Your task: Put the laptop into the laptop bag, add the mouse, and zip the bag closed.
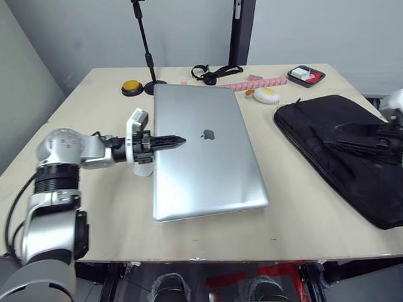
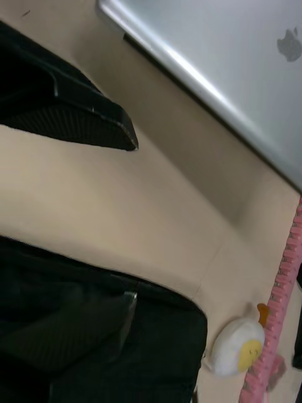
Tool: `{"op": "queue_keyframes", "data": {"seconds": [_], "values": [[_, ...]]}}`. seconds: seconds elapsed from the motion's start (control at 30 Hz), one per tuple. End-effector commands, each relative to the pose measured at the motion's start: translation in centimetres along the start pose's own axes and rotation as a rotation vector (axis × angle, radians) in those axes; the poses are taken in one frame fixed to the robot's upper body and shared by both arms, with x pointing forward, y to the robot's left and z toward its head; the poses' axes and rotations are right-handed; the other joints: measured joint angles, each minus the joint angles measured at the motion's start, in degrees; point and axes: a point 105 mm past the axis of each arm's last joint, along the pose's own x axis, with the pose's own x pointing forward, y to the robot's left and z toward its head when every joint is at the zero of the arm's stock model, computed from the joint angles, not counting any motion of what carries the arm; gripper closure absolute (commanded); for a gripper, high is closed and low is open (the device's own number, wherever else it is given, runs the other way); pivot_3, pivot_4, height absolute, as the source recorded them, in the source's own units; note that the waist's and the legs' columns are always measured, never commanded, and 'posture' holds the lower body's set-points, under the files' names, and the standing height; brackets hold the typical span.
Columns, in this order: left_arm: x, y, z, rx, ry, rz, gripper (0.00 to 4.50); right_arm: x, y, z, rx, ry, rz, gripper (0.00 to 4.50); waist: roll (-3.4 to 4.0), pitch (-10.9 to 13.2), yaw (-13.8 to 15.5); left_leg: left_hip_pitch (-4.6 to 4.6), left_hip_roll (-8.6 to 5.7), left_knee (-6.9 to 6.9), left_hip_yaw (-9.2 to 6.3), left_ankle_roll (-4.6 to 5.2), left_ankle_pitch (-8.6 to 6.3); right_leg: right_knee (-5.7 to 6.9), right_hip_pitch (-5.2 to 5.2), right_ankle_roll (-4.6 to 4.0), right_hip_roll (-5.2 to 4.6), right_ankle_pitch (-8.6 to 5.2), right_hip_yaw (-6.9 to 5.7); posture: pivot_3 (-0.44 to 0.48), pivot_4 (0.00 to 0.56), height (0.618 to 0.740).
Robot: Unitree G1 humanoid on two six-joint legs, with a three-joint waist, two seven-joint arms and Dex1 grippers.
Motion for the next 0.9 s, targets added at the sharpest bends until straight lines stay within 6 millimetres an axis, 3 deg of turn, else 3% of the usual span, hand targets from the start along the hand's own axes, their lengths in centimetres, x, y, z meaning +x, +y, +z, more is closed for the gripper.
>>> {"op": "queue_keyframes", "data": {"seconds": [0.03, 0.17, 0.3, 0.4, 0.67, 0.9], "values": [[-0.1, -3.6, 0.2, 0.078, 0.019, -0.152, 4.19, -0.4, 0.1, 0.7, -0.041, -0.012, -0.014, 0.03, 0.0, 0.0, 0.1, 0.01, 0.01, 0.08, -0.01, 0.0, 0.0, 0.06, 0.01, 0.0, -0.01, 0.0, -0.01, 0.0, 0.15, 0.739], [0.2, -3.9, 0.9, 0.087, 0.004, -0.148, 4.19, 2.4, -2.1, -1.8, 0.005, 0.074, -0.137, 0.03, 0.0, 0.0, 0.0, -0.01, 0.04, 0.56, -0.03, 0.03, 0.01, 0.41, 0.04, -0.01, -0.11, -0.01, -0.07, 0.0, 0.15, 0.739], [1.1, -3.2, 0.1, 0.085, 0.039, -0.125, 4.19, 5.4, -4.7, -4.2, 0.008, 0.144, -0.27, 0.03, 0.02, 0.0, -0.5, -0.02, 0.01, 0.73, 0.03, 0.14, 0.14, 0.64, 0.05, -0.01, -0.24, -0.01, -0.1, 0.0, 0.15, 0.739], [1.4, -2.8, -0.1, 0.066, 0.035, -0.124, 4.19, 6.7, -5.1, -5.5, 0.001, 0.193, -0.281, 0.03, 0.03, 0.0, -0.4, -0.11, 0.02, 0.73, 0.07, 0.13, 0.23, 0.7, 0.0, 0.01, -0.31, -0.02, -0.22, 0.0, 0.15, 0.739], [2.3, -3.0, -0.4, 0.062, 0.038, -0.164, 4.19, 8.6, -6.0, -7.0, 0.047, 0.209, -0.304, 0.03, 0.03, 0.0, -0.3, -0.29, 0.0, 0.66, 0.0, 0.16, 0.26, 0.54, -0.02, 0.01, -0.33, -0.01, -0.35, 0.0, 0.15, 0.739], [2.3, -2.8, -0.6, 0.054, 0.029, -0.154, 4.19, 8.6, -7.0, -8.9, 0.067, 0.25, -0.34, 0.03, 0.03, 0.0, -0.3, -0.26, -0.01, 0.76, -0.01, 0.16, 0.27, 0.66, 0.03, 0.01, -0.34, -0.01, -0.34, 0.0, 0.15, 0.739]]}}
